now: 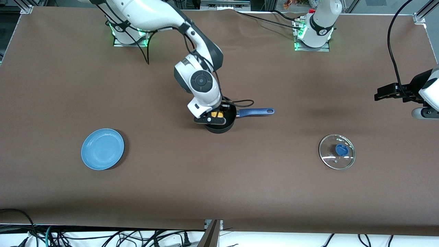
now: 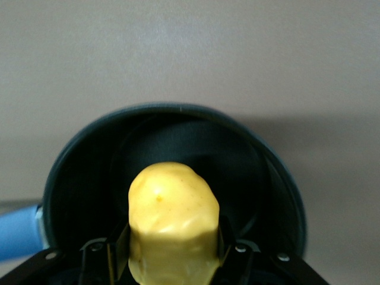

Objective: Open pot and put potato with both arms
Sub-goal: 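Carry the yellow potato over the pot and open the right gripper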

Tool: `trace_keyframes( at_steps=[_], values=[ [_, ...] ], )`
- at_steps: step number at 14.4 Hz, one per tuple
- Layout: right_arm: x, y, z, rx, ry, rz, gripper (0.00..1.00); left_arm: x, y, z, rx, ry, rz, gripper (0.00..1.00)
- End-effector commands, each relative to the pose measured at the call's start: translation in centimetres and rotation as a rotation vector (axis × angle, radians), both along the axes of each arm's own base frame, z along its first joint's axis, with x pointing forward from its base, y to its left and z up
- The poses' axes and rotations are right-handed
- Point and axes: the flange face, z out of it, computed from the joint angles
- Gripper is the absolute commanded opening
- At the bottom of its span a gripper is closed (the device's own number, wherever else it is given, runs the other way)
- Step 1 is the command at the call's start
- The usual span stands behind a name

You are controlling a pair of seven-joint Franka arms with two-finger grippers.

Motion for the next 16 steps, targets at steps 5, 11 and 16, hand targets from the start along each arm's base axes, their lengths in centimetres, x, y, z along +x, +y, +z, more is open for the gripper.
trace_keyframes(
  at_steps=[5,11,16],
  values=[
    [0.0,0.2,-3.4,-0.02,0.016,-0.01,0.45,0.3,-0.5,0.4,0.02,0.008,0.006,1.0],
    [1.9,-0.7,2.6,0.01,-0.05,-0.011,1.0,0.3,-0.5,0.4,0.02,0.008,0.006,1.0],
    [5.6,-7.2,15.3,-0.035,-0.184,0.053,1.0,0.3,-0.6,0.4,0.02,0.008,0.005,1.0]
  ],
)
